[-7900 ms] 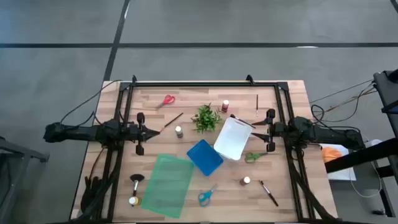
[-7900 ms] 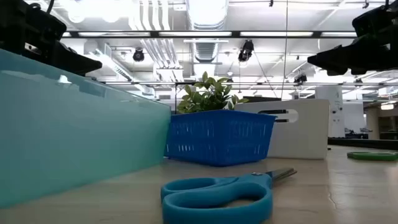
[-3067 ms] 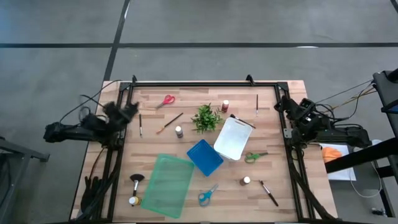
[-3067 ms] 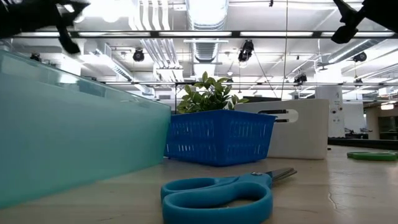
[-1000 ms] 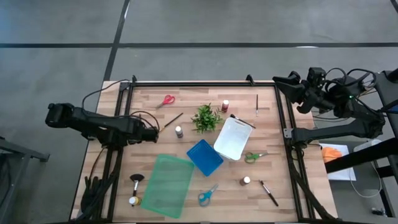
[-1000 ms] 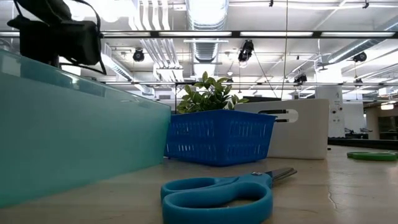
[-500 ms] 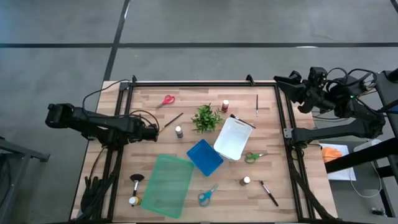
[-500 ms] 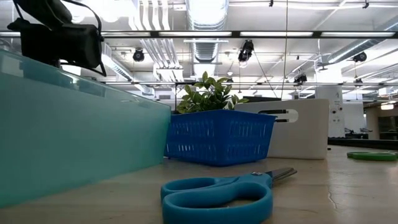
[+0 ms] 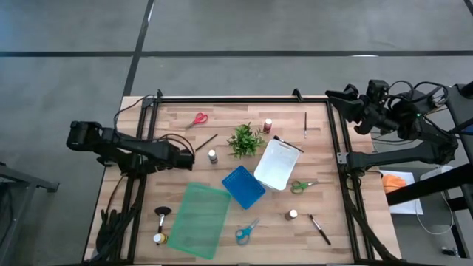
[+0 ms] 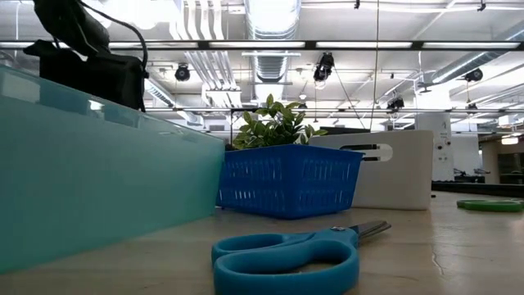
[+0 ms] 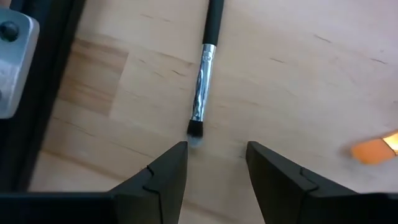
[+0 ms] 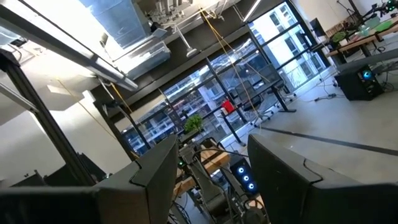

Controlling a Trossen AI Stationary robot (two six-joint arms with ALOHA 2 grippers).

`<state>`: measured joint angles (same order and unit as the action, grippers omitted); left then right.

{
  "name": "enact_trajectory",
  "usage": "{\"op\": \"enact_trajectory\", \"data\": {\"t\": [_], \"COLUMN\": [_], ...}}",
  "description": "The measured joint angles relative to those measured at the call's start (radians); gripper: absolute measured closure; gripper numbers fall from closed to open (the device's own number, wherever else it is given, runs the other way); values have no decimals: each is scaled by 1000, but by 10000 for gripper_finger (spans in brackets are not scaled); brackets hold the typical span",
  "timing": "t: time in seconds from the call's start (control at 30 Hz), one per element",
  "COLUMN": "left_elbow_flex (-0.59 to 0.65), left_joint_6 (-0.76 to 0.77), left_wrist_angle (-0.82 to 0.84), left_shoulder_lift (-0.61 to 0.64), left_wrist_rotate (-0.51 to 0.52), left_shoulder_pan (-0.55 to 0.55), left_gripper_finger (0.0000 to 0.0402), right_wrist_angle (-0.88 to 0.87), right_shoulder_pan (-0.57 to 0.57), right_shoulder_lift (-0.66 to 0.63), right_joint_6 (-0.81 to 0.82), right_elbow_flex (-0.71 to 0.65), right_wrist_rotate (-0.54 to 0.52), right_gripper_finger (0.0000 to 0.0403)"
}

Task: Pick & Place Paint Supplies
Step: Put the silver and black paintbrush into the green bin

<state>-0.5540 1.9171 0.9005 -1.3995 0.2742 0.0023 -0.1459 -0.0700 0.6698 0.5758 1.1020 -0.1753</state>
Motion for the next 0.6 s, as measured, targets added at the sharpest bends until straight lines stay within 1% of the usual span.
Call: {"op": "enact_trajectory", "data": {"t": [0.13,0.33,0.6], "left_elbow_flex": [-3,1,3], "left_joint_6": [49,116,129], "left_wrist_angle": [9,40,45], "left_shoulder_lift": [-26,-22,-23], "left_wrist_rotate": [3,26,33], "left_shoulder_pan": [-1,1,9], "left_gripper_finger": [228,228,233], "right_wrist_angle": [0,0,-8], "right_shoulder_pan": [0,0,0], "right_shoulder_lift": [-2,-2,-2], "right_joint_6": [0,0,-1], "right_elbow_flex": [0,0,-1], "right_wrist_rotate": [1,2,4], "right_gripper_finger": [211,211,211]}}
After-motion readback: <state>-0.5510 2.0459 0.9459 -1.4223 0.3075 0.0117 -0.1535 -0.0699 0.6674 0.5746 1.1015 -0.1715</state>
